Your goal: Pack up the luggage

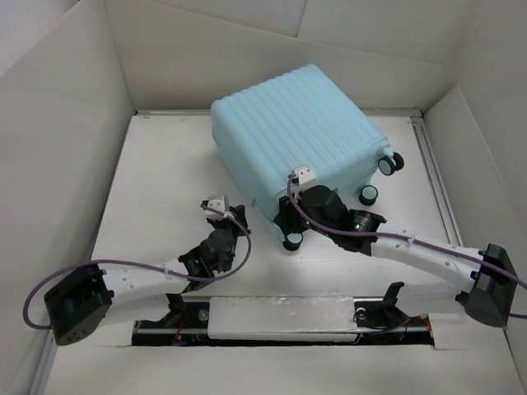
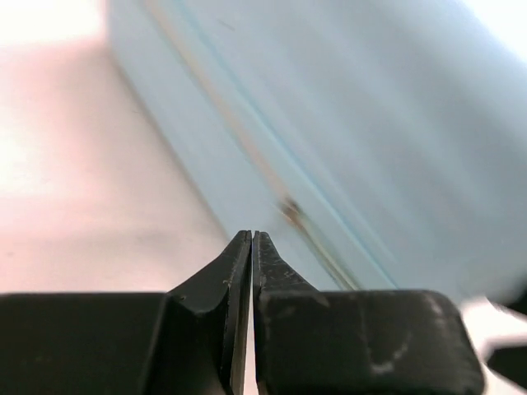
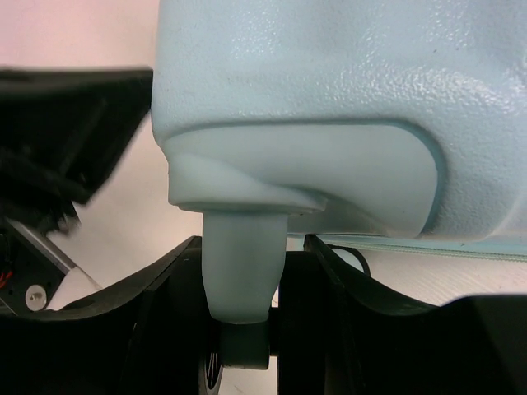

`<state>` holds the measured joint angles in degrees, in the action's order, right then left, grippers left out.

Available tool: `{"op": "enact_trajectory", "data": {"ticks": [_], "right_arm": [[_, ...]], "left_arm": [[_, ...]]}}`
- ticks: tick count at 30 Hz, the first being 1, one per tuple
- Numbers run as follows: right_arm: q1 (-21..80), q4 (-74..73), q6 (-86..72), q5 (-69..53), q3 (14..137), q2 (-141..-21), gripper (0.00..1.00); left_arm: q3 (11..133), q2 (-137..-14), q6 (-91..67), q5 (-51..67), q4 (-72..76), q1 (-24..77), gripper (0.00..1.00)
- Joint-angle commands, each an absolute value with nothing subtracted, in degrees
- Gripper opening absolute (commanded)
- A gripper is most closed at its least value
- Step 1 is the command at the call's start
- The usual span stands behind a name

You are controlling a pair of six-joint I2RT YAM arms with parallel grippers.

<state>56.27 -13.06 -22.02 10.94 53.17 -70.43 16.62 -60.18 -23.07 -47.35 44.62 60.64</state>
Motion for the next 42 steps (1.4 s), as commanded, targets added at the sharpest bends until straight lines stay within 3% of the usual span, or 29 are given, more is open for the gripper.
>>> {"op": "enact_trajectory", "data": {"ticks": [1,7,8,11,15,23,35,38,40,42], "right_arm": [[56.6,-10.7,-20.0,8.8,53.0,-66.2,0.0],[56.1,-11.3,-19.4,9.4,51.9,-64.9,0.0],[55.6,-11.3,-19.4,8.9,52.7,-64.9,0.0],[55.5,-11.3,-18.9,8.3,54.8,-66.6,0.0],[55.5,-11.3,-18.9,7.0,57.2,-68.2,0.0],[55.5,-11.3,-18.9,5.8,58.4,-68.7,0.0],[56.6,-8.2,-18.9,2.9,56.6,-69.3,0.0],[57.2,-6.7,-18.9,2.9,54.3,-68.7,0.0],[57.2,-6.0,-19.5,2.4,53.4,-68.2,0.0],[57.2,-4.5,-20.0,1.7,52.0,-67.7,0.0]], "left_arm": [[15.4,-57.1,-26.7,-48.5,42.4,56.4,0.0],[14.2,-51.9,-25.7,-35.2,42.8,54.0,0.0],[14.2,-51.9,-25.7,-28.8,43.6,54.7,0.0],[14.2,-52.5,-24.7,-25.2,44.7,61.3,0.0],[14.9,-55.6,-22.9,-25.1,45.4,65.4,0.36],[16.0,-60.0,-21.5,-22.5,45.9,65.4,0.55],[20.6,-70.2,-19.9,-30.1,54.3,64.9,0.53],[20.6,-70.2,-19.3,-31.7,56.9,64.9,0.29],[21.2,-70.7,-19.3,-34.3,58.1,64.9,0.21],[21.9,-72.0,-18.6,-35.8,58.6,64.9,0.21]]}}
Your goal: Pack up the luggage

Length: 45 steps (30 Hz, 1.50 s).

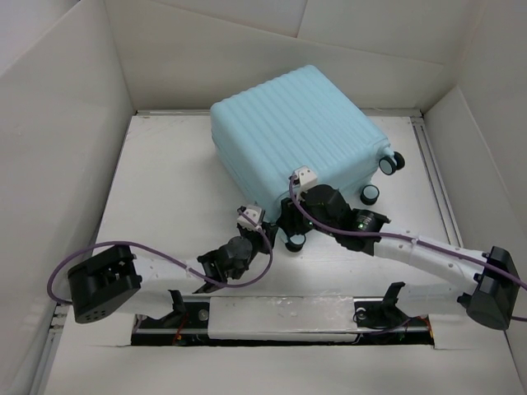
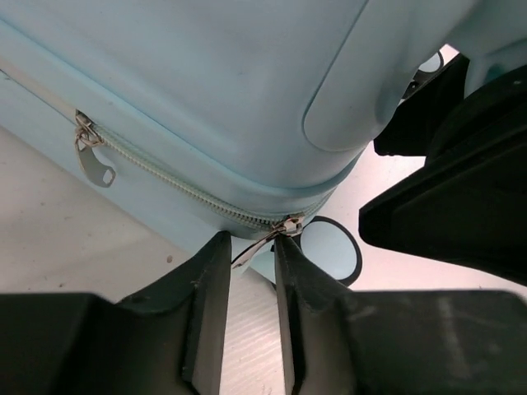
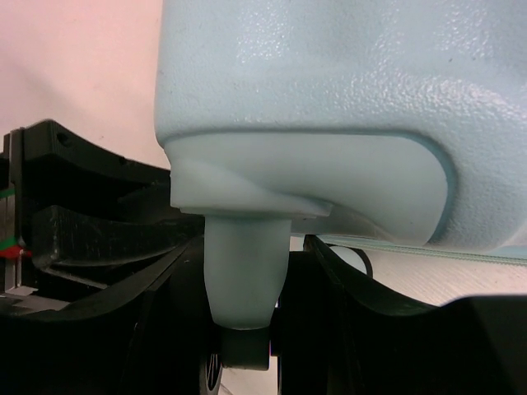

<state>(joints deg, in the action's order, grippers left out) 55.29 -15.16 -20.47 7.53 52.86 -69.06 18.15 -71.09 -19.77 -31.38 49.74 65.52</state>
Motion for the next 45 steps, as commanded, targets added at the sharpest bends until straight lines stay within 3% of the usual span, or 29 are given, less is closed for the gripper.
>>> {"op": "enact_trajectory", "data": {"ticks": [1,6,11,20,26,33,35,36,38,40,45], "right_arm": [[57.2,-3.9,-20.0,1.1,51.1,-67.2,0.0],[58.3,-2.5,-20.6,1.1,50.4,-66.6,0.0],[58.3,-2.5,-20.6,1.7,49.8,-67.1,0.0],[58.3,-2.5,-20.6,5.0,48.2,-65.2,0.0],[58.3,-3.9,-20.6,6.3,48.2,-63.5,0.0],[58.3,-4.0,-20.6,6.3,48.7,-62.8,0.0],[58.3,-4.0,-20.6,6.3,49.2,-63.5,0.0],[58.3,-4.0,-20.6,6.3,49.7,-63.5,0.0],[58.3,-4.0,-20.6,5.7,50.4,-64.8,0.0],[58.3,-4.0,-20.6,5.1,50.9,-64.8,0.0],[58.3,-4.0,-20.6,4.0,51.4,-65.3,0.0]], "left_arm": [[22.6,-73.1,-17.6,-35.8,59.7,64.9,0.17],[23.3,-73.9,-17.1,-34.0,62.0,64.9,0.0],[21.6,-70.0,-16.4,-33.3,62.0,64.9,0.0],[17.4,-57.7,-17.8,-42.2,49.5,62.5,0.0],[18.8,-58.2,-21.2,-43.4,40.1,58.0,0.0],[14.2,-54.4,-21.8,-20.8,48.1,59.5,0.0],[14.2,-55.6,-21.3,-18.9,49.0,61.9,0.15],[14.8,-56.2,-21.3,-15.5,49.0,61.9,0.34],[15.5,-58.1,-21.3,-14.7,49.6,61.9,0.5],[16.9,-59.6,-20.5,-13.5,50.2,61.9,0.57],[20.3,-67.0,-19.0,-14.9,50.2,61.9,0.57]]}}
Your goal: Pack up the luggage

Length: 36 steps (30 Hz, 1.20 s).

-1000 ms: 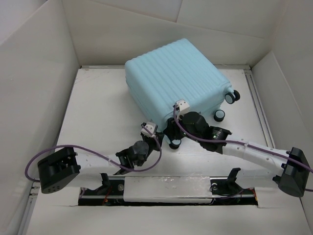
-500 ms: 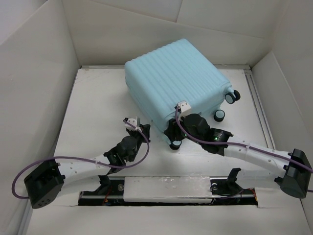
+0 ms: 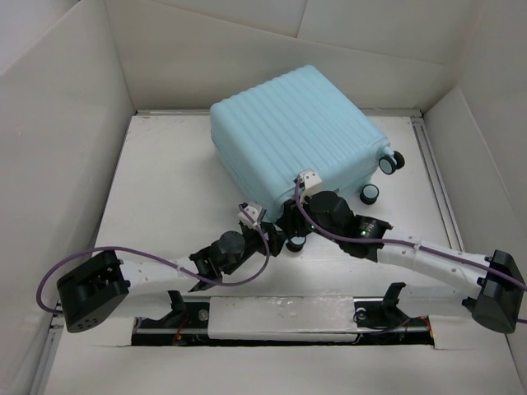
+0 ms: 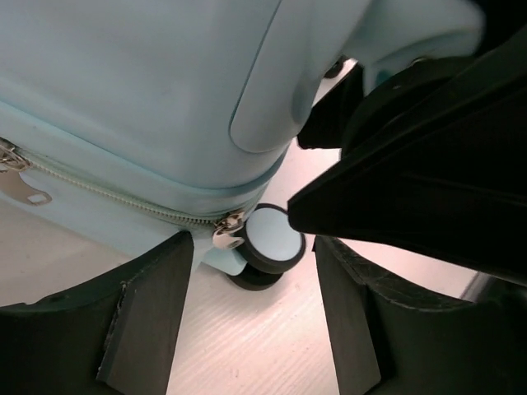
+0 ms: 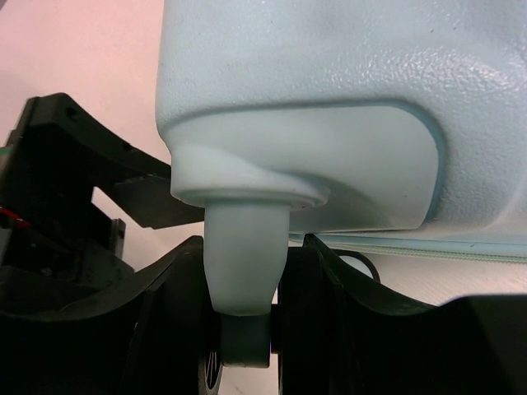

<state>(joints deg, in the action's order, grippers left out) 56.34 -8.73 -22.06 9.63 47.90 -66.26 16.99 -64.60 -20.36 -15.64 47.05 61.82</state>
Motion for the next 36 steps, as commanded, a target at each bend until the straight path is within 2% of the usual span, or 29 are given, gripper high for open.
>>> {"op": "enact_trajectory", "data": {"ticks": [1,4,10,15,16,17,23,33,36], "right_arm": [[58.3,-4.0,-20.6,4.0,51.4,-65.3,0.0],[58.8,-4.0,-20.6,3.0,51.9,-65.3,0.0],[60.0,-0.4,-21.2,-0.6,50.6,-65.3,0.0],[62.2,1.3,-21.2,-1.1,50.6,-65.3,0.0],[62.2,1.3,-21.2,-1.1,50.6,-65.3,0.0],[63.0,1.3,-21.2,-1.1,50.6,-65.8,0.0],[63.5,1.3,-21.7,1.9,49.2,-65.8,0.0],[63.5,-5.4,-21.7,10.7,48.6,-62.8,0.0],[63.5,-6.7,-21.7,11.9,48.1,-61.4,0.0]], "left_arm": [[21.1,-67.8,-19.0,-16.9,50.2,61.9,0.57],[21.1,-69.7,-19.0,-20.5,52.2,61.9,0.54],[21.8,-72.5,-20.2,-28.0,56.2,61.9,0.4],[22.4,-74.6,-19.7,-30.2,58.4,61.9,0.18],[23.1,-74.6,-19.7,-30.8,58.4,61.9,0.06],[23.1,-74.6,-19.7,-30.8,58.4,61.9,0.0],[20.2,-69.8,-19.7,-33.7,58.6,61.9,0.0],[18.4,-61.9,-20.2,-39.4,45.6,59.1,0.0],[19.6,-62.7,-20.9,-45.0,40.4,59.1,0.0]]}}
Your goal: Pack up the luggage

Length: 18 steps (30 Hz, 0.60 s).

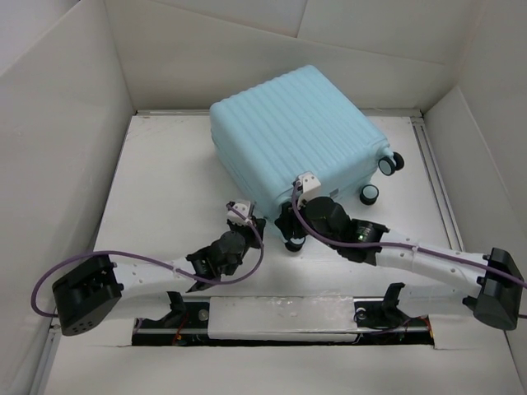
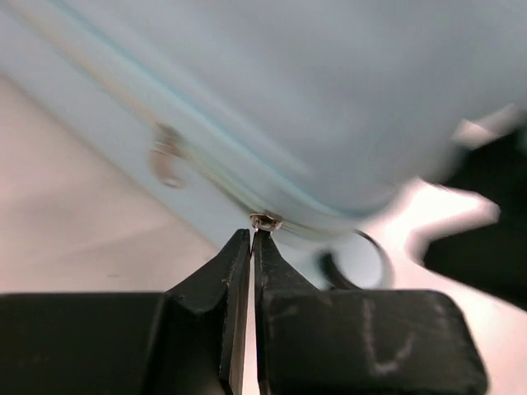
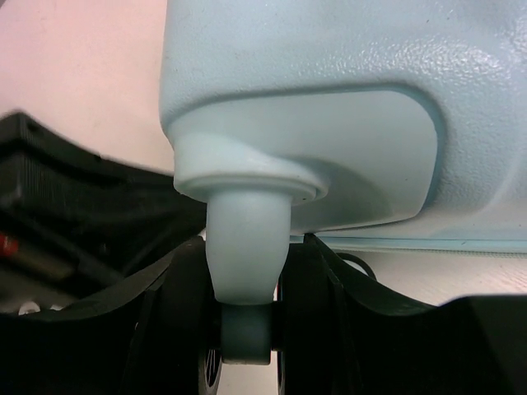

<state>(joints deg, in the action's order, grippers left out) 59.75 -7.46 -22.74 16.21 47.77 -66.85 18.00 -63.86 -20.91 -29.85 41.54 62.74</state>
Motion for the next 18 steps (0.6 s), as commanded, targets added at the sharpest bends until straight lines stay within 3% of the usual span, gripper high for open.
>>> {"op": "enact_trajectory", "data": {"ticks": [1,9,17,18], "right_arm": [[63.5,-7.2,-21.7,11.9,48.1,-61.3,0.0],[63.5,-7.9,-22.2,11.3,46.4,-58.3,0.0],[64.1,-7.0,-22.2,10.2,45.9,-59.3,0.0],[64.1,-6.4,-22.2,9.7,45.9,-60.1,0.0]], "left_arm": [[20.3,-63.4,-21.8,-46.0,38.9,59.1,0.0],[21.6,-65.8,-27.8,-48.4,32.6,54.6,0.0],[23.8,-61.3,-35.0,-42.6,22.8,45.9,0.0],[24.3,-60.0,-35.8,-41.7,20.5,45.9,0.13]]}}
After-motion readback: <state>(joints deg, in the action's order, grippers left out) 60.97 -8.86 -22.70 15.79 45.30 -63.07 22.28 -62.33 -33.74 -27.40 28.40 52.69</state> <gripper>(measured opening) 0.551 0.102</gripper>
